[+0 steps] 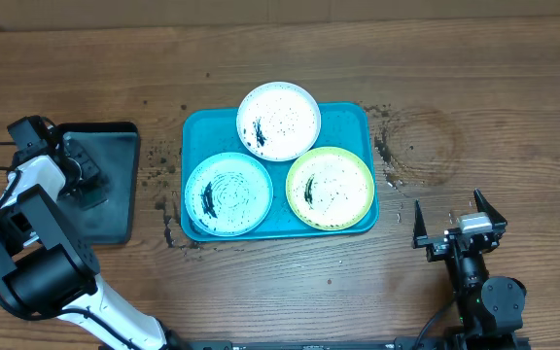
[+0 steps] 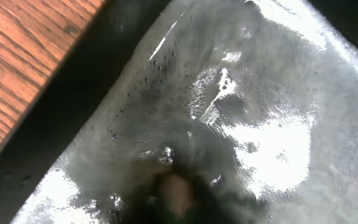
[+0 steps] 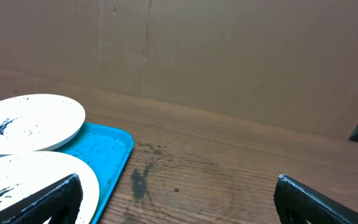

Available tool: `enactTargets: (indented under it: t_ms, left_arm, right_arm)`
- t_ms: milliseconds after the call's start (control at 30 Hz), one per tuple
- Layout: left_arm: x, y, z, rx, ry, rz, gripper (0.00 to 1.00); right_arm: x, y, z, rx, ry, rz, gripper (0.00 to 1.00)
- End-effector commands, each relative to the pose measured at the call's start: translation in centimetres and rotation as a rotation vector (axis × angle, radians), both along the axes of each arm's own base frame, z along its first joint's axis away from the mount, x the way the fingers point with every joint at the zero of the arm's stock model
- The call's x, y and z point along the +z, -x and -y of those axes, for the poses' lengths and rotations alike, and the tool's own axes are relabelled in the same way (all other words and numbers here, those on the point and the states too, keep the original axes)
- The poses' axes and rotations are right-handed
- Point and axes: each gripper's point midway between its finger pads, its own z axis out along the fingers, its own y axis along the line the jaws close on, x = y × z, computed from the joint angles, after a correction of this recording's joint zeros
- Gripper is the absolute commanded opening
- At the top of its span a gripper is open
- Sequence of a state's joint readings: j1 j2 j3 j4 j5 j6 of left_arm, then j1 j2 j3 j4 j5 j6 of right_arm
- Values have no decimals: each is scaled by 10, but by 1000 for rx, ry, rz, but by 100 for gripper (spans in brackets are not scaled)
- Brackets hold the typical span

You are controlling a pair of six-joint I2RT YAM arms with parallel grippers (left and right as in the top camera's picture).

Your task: Clean dirty plates on tray and stack at the side

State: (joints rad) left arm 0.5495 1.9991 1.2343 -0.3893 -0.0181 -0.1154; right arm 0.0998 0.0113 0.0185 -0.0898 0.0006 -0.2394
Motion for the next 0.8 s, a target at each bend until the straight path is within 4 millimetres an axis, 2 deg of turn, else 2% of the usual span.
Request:
enactTargets:
  t_ms: [0,200,267,300,367,400,467,567,733,767]
  left_arm:
    - [-21,17,12,-10,55,-82,98]
    - [-30,45,30,-11,130,-195,100]
    - [-31,54,35,-11,154,-234,93]
    - [-32,58,38,-10,164,-251,78]
    - [-33,64,41,-10,179,-274,58]
    - [-33,66,43,-10,184,-282,42]
    - [-33,70,45,-9,195,-299,25]
    - [-34,76,49,-5,212,-324,7]
    - [-34,79,51,-6,217,-336,4]
    - [-34,78,50,-6,215,-332,16]
  right_arm:
    - [-2,0,0,-3,-7,3,100]
    - [-2,0,0,-3,-7,3,100]
    - [-2,0,0,-3,-7,3,100]
    - [-2,0,0,-3,-7,3,100]
    - [-2,0,0,-3,-7,3,100]
    - [-2,0,0,-3,-7,3,100]
    - [-2,0,0,-3,-7,3,100]
    - [-2,0,0,-3,-7,3,100]
    - [-2,0,0,-3,-7,3,100]
    - [-2,0,0,-3,-7,3,100]
